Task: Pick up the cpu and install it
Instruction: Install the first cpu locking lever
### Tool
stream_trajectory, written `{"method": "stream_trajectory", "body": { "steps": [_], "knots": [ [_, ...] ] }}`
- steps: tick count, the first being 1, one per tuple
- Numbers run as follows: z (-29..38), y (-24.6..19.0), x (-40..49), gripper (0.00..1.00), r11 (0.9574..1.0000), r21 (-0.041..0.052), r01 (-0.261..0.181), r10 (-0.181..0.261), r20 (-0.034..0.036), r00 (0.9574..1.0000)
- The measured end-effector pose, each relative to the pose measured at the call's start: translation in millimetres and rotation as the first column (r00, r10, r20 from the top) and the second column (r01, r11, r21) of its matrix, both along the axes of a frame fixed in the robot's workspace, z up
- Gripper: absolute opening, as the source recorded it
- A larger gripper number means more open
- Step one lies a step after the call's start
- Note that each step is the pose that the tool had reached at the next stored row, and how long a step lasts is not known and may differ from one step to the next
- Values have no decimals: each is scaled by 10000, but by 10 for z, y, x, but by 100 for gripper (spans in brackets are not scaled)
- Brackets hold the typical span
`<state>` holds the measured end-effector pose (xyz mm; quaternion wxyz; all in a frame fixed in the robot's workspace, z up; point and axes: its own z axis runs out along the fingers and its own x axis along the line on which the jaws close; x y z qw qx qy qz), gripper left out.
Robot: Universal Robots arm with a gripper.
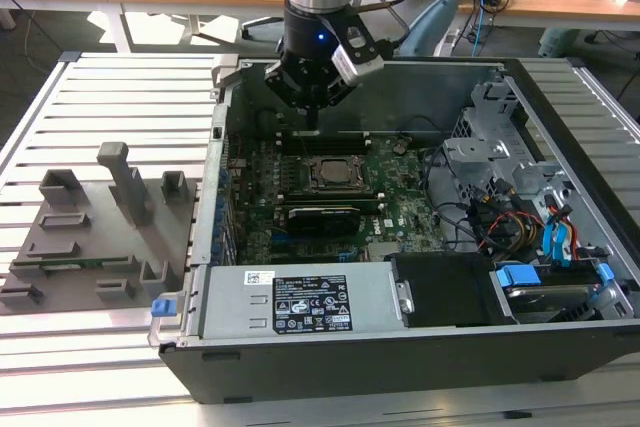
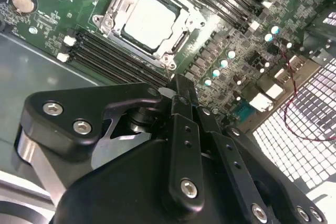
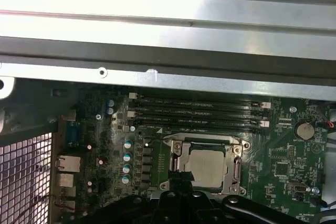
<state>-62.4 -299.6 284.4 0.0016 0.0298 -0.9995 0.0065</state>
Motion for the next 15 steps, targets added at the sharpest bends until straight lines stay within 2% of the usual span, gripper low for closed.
{"method": "stream_trajectory", "body": {
  "steps": [1, 3, 15],
  "knots": [
    [-3, 36, -82, 11, 10000, -1, 1, -1, 0, 10000],
    [-5, 48, -128, 11, 10000, 0, 1, -1, 0, 10000],
    [-9, 65, -270, 11, 10000, -1, 0, 0, -1, 10000]
  ]
}}
